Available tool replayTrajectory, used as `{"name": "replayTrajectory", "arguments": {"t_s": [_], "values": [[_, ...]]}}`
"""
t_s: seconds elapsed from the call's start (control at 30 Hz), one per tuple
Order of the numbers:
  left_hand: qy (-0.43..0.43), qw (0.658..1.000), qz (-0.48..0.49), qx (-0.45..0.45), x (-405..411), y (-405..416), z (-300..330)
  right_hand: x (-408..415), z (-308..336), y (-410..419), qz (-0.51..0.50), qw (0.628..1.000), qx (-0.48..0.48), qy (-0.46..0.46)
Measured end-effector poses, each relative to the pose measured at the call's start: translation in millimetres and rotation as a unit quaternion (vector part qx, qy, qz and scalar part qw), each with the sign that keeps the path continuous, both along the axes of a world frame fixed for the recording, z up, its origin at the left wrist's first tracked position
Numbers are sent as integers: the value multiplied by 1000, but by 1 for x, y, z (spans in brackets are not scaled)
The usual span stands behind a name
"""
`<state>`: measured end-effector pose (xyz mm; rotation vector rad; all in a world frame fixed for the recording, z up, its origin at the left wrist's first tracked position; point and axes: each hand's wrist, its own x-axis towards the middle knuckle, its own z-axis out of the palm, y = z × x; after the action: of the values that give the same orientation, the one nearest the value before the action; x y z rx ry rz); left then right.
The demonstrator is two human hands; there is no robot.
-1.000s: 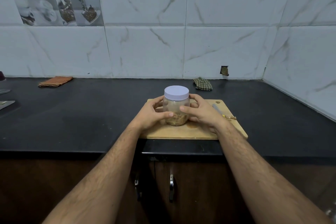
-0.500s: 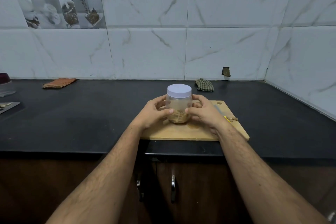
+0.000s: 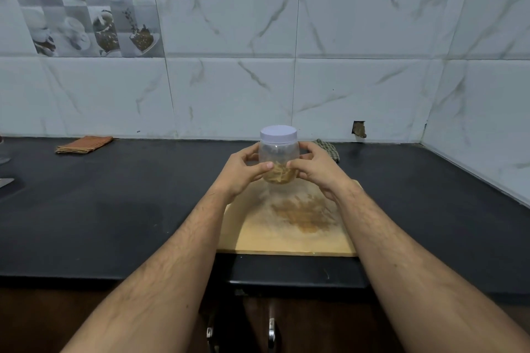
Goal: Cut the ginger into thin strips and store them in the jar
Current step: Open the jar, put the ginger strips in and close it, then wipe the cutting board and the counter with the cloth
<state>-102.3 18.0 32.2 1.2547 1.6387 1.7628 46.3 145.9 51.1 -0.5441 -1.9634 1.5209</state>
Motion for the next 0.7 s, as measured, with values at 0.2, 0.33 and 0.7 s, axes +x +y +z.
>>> {"name": "replayTrajectory", "arguments": {"t_s": [0.2,0.33,0.7], "values": [[7,1000,16,-25,-19,22,-5,-17,-9,20,-16,1000,1,-10],[23,999,30,-36,-30,39,-13,-29,-17,31,-24,999,-13,-18],[18,993,86,-79,-77,113,-24,-91,-25,98,-52,996,9,-76]]}}
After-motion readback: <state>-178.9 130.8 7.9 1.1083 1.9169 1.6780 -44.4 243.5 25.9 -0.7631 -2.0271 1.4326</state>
